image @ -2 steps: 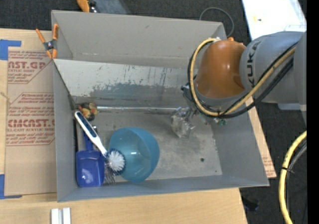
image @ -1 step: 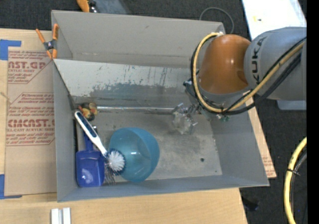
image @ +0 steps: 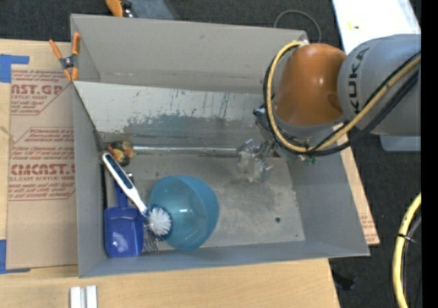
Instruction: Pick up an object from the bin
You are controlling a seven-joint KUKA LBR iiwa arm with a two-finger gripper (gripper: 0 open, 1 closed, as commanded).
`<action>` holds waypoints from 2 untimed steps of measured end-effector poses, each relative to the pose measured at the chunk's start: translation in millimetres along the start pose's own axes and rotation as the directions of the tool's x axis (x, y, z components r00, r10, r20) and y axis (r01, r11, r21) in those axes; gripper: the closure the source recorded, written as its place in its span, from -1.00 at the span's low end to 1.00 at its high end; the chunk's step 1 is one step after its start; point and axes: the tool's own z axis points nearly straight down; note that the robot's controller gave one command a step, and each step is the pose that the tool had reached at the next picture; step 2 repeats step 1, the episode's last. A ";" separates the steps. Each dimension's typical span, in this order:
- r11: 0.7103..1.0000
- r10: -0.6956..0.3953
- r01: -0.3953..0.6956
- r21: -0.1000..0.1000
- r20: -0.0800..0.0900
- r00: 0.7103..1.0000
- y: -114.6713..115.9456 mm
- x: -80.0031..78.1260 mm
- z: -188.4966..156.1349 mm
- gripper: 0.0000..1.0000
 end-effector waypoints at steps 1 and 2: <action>1.000 0.000 0.000 -0.003 -0.006 1.000 1.1 1.2 -13.3 1.00; 1.000 0.000 0.000 -0.003 -0.006 1.000 1.1 1.2 -13.3 1.00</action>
Offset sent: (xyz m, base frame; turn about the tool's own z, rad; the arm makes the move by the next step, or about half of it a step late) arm -0.0010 0.0003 0.0144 0.0001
